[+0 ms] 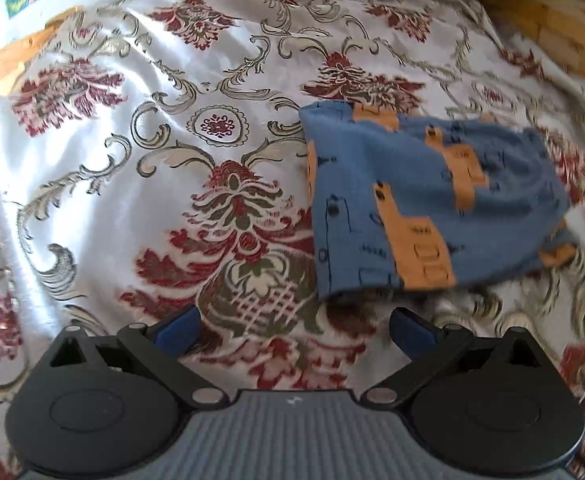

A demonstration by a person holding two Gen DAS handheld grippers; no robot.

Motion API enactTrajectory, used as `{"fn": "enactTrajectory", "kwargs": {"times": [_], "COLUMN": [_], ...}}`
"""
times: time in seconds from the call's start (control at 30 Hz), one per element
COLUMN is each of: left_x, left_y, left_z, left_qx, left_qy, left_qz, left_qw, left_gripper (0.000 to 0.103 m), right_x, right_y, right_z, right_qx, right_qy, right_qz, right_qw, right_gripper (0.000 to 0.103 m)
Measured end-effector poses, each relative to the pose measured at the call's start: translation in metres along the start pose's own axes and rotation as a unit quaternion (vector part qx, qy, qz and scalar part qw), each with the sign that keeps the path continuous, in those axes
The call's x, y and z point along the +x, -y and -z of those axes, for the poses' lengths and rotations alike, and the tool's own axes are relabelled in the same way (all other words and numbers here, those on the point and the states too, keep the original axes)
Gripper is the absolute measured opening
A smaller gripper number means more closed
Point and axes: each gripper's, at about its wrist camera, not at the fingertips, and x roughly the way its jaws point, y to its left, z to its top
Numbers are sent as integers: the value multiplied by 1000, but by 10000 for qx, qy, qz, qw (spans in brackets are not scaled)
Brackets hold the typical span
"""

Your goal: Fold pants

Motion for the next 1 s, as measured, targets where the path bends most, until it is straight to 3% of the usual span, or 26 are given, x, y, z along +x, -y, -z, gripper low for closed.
{"fn": "enactTrajectory", "kwargs": {"times": [0.37, 0.6, 0.7, 0.77, 0.87, 1.0], "left_x": [-4, -4, -9, -14, -17, -1], "left_y": [1, -2, -7, -14, -25, -35], "left_z": [0, -3, -9, -16, -28, -44], "left_qx": [22, 47, -97, -260, -542, -884], "left_qy": [-75, -143, -149, -23, 231, 305], "left_qz": [18, 90, 152, 281, 695, 1331], "left_qw": [10000, 9998, 9997, 9993, 9958, 9867], "left_gripper": [103, 103, 103, 103, 103, 103], "right_x": [-7, -22, -27, -28, -21, 6], "right_y": [21, 55, 60, 61, 56, 52], "right_z": [-1, 3, 4, 4, 1, -19], "right_qx": [206, 929, 1119, 1246, 1392, 1808], "right_qy": [123, 283, 624, 976, 1609, 2139], "right_qz": [-144, 46, 25, -187, -874, -1758], "right_qw": [9996, 9953, 9917, 9872, 9732, 9438], "right_gripper": [102, 102, 102, 102, 102, 102]}}
